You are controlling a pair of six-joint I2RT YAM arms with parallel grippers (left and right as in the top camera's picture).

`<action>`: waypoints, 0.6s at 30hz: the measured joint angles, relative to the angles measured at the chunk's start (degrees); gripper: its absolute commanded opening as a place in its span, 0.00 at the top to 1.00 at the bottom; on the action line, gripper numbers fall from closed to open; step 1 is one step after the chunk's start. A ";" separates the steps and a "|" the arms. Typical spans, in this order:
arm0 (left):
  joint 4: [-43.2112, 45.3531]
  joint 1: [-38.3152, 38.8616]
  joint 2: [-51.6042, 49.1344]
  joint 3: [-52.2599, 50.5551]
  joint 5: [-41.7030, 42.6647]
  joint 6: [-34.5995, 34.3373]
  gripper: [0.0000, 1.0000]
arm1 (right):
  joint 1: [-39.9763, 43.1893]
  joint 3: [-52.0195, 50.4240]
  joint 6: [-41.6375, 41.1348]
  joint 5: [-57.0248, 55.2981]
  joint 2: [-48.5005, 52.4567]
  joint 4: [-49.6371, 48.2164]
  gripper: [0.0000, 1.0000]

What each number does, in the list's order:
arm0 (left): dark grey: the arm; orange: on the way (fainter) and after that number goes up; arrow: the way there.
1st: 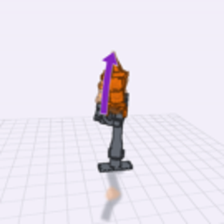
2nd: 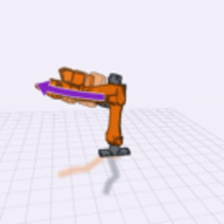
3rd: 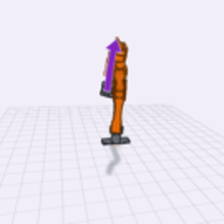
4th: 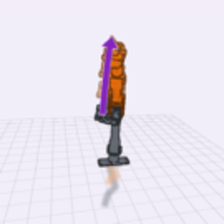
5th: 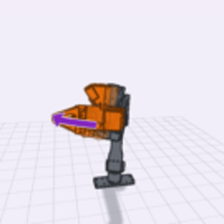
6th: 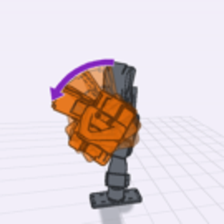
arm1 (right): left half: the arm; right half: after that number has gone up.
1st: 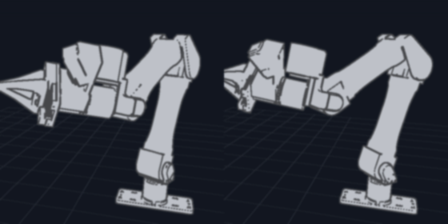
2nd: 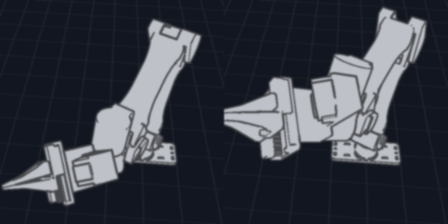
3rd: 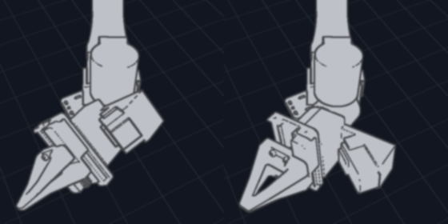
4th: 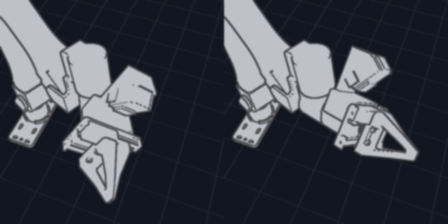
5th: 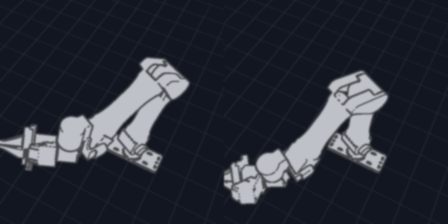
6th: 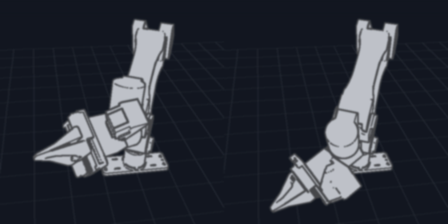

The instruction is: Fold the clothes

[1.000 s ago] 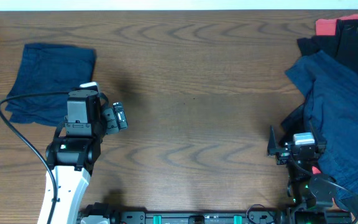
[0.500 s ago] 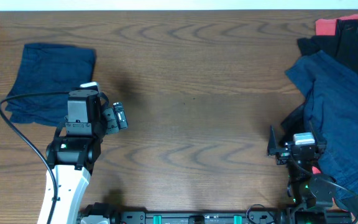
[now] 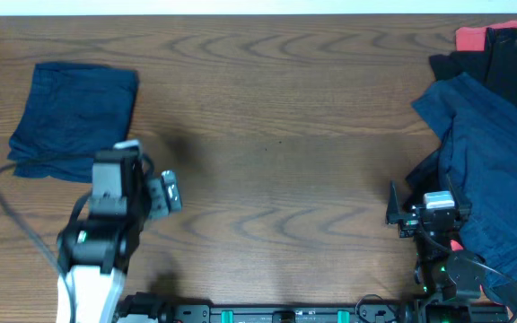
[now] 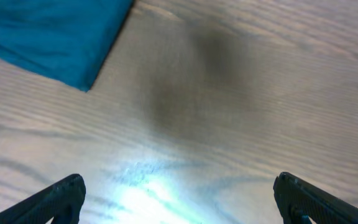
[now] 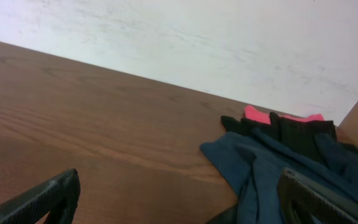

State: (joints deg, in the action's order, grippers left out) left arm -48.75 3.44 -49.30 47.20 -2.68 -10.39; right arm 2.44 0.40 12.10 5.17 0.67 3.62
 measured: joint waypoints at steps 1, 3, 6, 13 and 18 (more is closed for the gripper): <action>-1.01 0.00 2.54 -0.04 0.13 0.02 0.02 | 0.00 0.00 0.00 -0.02 0.00 0.02 0.01; -2.05 0.00 7.39 -0.83 0.24 0.02 0.02 | 0.00 0.00 -0.02 -0.02 0.00 0.02 0.01; -1.84 0.00 14.82 -4.09 0.37 0.02 0.02 | 0.00 0.00 0.00 -0.02 0.00 0.02 0.01; 6.80 0.00 27.23 -18.40 0.57 0.15 0.02 | 0.00 0.00 -0.02 -0.02 0.00 0.02 0.01; 19.61 0.00 33.42 -27.96 0.63 1.31 0.02 | 0.00 0.00 -0.02 -0.02 0.02 0.00 0.01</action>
State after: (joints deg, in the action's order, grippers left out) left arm -29.15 3.44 -15.88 19.25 -2.04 -9.08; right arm 2.44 0.40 12.08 5.15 0.69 3.62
